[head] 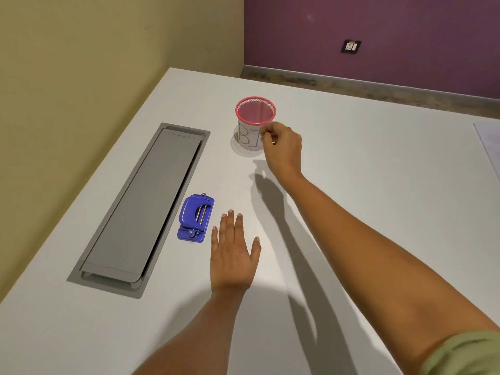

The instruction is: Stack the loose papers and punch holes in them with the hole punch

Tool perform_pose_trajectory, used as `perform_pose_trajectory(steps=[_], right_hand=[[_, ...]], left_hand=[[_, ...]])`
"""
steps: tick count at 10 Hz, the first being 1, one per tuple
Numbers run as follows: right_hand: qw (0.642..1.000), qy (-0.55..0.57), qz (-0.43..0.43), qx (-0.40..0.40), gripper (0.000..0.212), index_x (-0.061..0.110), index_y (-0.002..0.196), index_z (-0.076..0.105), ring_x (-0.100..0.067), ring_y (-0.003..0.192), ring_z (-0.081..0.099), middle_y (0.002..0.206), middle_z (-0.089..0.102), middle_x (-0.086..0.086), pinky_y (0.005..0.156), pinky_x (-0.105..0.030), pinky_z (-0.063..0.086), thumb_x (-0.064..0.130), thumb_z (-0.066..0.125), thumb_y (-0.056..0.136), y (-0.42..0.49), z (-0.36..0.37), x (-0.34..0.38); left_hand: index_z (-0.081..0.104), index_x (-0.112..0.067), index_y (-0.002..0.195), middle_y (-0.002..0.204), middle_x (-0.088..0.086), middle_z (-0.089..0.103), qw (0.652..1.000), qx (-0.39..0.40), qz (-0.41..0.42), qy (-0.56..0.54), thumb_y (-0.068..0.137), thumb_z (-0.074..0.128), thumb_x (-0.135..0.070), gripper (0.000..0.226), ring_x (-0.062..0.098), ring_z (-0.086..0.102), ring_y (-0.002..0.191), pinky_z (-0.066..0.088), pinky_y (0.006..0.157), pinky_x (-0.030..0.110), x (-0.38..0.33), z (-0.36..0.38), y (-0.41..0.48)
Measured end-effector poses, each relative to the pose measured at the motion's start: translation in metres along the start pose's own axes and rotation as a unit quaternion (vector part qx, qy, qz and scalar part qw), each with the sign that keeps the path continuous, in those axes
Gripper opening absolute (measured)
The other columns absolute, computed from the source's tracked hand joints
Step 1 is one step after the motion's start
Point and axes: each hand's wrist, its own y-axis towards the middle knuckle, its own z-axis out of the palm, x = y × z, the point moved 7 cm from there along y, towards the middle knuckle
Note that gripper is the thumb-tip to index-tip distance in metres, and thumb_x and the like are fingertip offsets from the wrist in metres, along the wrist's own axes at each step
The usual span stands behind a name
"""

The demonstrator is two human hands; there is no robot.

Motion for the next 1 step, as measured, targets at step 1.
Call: perform_pose_trajectory(steps=[1], right_hand=[[0.998, 0.017, 0.061, 0.021, 0.028, 0.007, 0.103, 0.067, -0.019, 0.091, 0.063, 0.108, 0.067, -0.010, 0.084, -0.022, 0.052, 0.002, 0.044, 0.088, -0.0435, -0.0025, -0.0378]], left_hand=[[0.046, -0.007, 0.134, 0.143, 0.012, 0.046, 1.000, 0.015, -0.021, -0.008, 0.088, 0.028, -0.042, 0.060, 0.026, 0.044, 0.133, 0.022, 0.116, 0.039, 0.0010, -0.0033, -0.0005]])
